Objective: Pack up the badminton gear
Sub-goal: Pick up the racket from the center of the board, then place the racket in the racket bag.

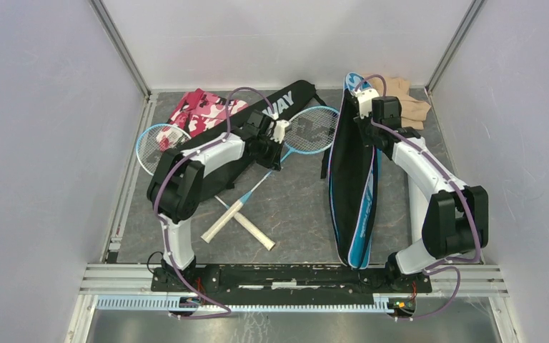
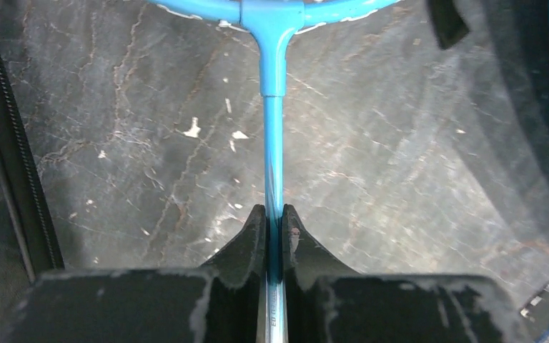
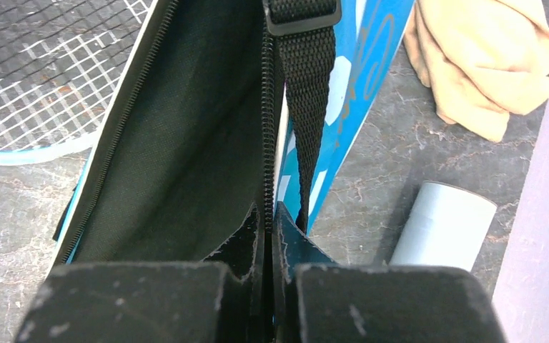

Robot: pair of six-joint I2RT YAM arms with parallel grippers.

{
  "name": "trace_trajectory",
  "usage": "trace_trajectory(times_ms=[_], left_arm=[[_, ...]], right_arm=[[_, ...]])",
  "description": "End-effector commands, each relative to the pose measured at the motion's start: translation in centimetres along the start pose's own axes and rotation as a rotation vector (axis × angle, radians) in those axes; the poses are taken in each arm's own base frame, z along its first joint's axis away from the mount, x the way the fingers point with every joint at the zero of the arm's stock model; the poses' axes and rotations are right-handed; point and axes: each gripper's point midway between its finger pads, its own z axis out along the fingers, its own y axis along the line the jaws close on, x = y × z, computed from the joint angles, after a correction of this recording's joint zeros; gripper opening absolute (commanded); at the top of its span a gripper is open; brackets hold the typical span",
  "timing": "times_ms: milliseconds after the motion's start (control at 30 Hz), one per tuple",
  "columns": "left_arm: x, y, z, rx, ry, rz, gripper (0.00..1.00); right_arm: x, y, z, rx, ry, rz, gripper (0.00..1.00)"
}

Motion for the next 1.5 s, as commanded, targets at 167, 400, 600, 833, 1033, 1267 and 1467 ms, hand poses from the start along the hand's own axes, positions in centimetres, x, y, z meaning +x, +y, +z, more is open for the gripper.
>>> trace_trajectory(times_ms=[167,400,600,833,1033,1267,1467], left_arm=[[-5.5,-3.8,-7.3,0.071,-0.178,0.036,0.02],[-6.9,-0.7,-10.7,-0.107,-0.279,0.021,0.02],[-6.4,-0.8,-12.5,-0.177,-0.302,0.115,0.02],[-4.1,-1.3,-11.3,-0.251,-0.224,0.193,0.02],[-2.4,-2.6,-9.3,-0.283,-0.146,0.268,0.02],[-1.6,-4.3,-6.4,-0.313,-0.073,0.354,0.02],[-2.2,-6.7,-3.4,-0.253,-0.021,0.380,0.02]], right_arm=[[-2.8,-4.8,-2.5,0.113,-0.074,0.052,0.00],[-3.6,-4.6,-2.5,0.095,-0.093,0.069,0.00],[-3.8,-3.2,-1.0,0.020,-0.081,0.116,0.00],[-4.4,-1.5,0.5,-0.070,-0.079,0.175,0.00],[-4.9,-0.6,1.1,-0.103,-0.081,0.191,0.00],[-4.8,1.1,1.5,-0.149,-0.073,0.187,0.00],[-4.4,3.3,1.6,-0.212,-0.066,0.186,0.00]])
